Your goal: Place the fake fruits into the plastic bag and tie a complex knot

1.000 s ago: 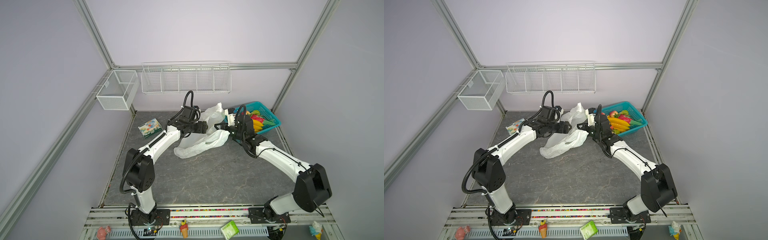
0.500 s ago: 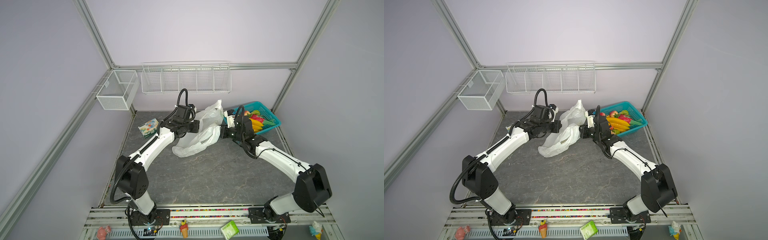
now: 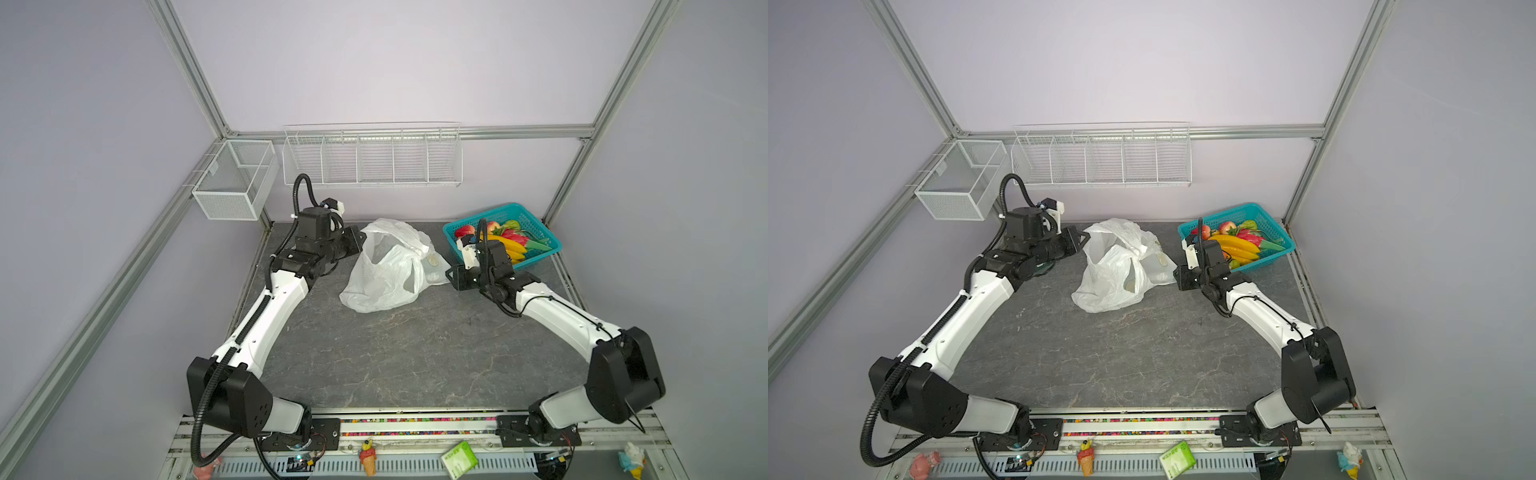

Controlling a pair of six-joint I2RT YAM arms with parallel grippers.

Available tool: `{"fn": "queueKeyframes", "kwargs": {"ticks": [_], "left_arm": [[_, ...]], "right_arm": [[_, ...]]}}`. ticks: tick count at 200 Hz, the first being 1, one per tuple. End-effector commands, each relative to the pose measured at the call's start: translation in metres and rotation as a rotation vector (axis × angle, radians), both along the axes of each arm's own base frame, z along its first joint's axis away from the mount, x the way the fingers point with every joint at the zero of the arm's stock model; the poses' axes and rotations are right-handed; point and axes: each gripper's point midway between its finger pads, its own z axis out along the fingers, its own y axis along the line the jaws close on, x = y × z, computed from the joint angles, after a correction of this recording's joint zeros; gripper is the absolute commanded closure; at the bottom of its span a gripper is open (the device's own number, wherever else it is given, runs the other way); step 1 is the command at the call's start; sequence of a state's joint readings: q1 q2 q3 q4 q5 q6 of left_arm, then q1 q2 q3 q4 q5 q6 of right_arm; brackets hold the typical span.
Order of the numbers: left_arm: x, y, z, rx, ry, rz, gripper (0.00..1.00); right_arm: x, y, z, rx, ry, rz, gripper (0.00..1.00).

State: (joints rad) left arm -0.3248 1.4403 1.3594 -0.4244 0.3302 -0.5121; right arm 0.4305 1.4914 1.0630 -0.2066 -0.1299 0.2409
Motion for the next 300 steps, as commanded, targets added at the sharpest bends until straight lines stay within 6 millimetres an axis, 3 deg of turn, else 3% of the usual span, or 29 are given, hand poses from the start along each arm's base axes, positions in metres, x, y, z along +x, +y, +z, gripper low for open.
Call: {"fn": "queueKeyframes", "kwargs": {"ticks": [1,17,38,49,70,84,102,114,145,173,195,213,231,258,300], "left_arm": [[-0.002,-0.005,-0.011,-0.014,0.075,-0.013,1.00],[-0.003,-0.013,-0.012,-0.039,0.096,-0.037,1.00],[-0.004,-0.022,-0.016,-0.069,0.124,-0.056,1.00],[-0.003,-0.024,-0.018,-0.081,0.125,-0.059,1.00],[-0.005,-0.024,-0.020,-0.064,0.120,-0.069,1.00],[-0.005,-0.020,-0.025,-0.026,0.117,-0.064,1.00],[-0.002,-0.013,-0.036,0.001,0.139,-0.024,1.00],[0.000,-0.011,-0.042,-0.002,0.156,0.001,1.00],[0.007,-0.009,-0.054,-0.069,0.201,0.062,1.00],[0.012,-0.005,-0.059,-0.129,0.237,0.086,1.00],[0.011,-0.004,-0.058,-0.129,0.231,0.087,1.00],[0.010,-0.004,-0.057,-0.135,0.227,0.085,1.00],[0.008,-0.003,-0.056,-0.136,0.221,0.085,1.00],[0.007,-0.002,-0.050,-0.140,0.203,0.083,1.00],[0.006,0.000,-0.047,-0.131,0.184,0.090,1.00]], "right_arm": [[-0.008,0.027,0.015,0.024,-0.049,0.183,0.46],[-0.008,0.039,0.026,0.001,-0.119,0.248,0.27],[0.003,0.053,0.040,-0.008,-0.221,0.316,0.11],[0.015,0.059,0.045,-0.015,-0.255,0.323,0.07],[0.046,0.063,0.058,0.022,-0.249,0.285,0.10],[0.069,0.053,0.062,0.080,-0.181,0.203,0.12],[0.081,0.036,0.052,0.180,-0.065,0.130,0.16],[0.075,0.031,0.044,0.220,-0.022,0.138,0.16],[0.034,0.019,0.030,0.160,0.036,0.174,0.10],[0.006,-0.020,0.023,0.018,0.056,0.061,0.07],[0.004,-0.063,0.018,-0.141,0.047,-0.095,0.06],[0.012,-0.091,0.016,-0.229,0.064,-0.199,0.07],[0.026,-0.104,0.019,-0.264,0.086,-0.271,0.09],[0.053,-0.103,0.022,-0.295,0.099,-0.305,0.13],[0.088,-0.103,0.000,-0.355,0.158,-0.337,0.20]]}}
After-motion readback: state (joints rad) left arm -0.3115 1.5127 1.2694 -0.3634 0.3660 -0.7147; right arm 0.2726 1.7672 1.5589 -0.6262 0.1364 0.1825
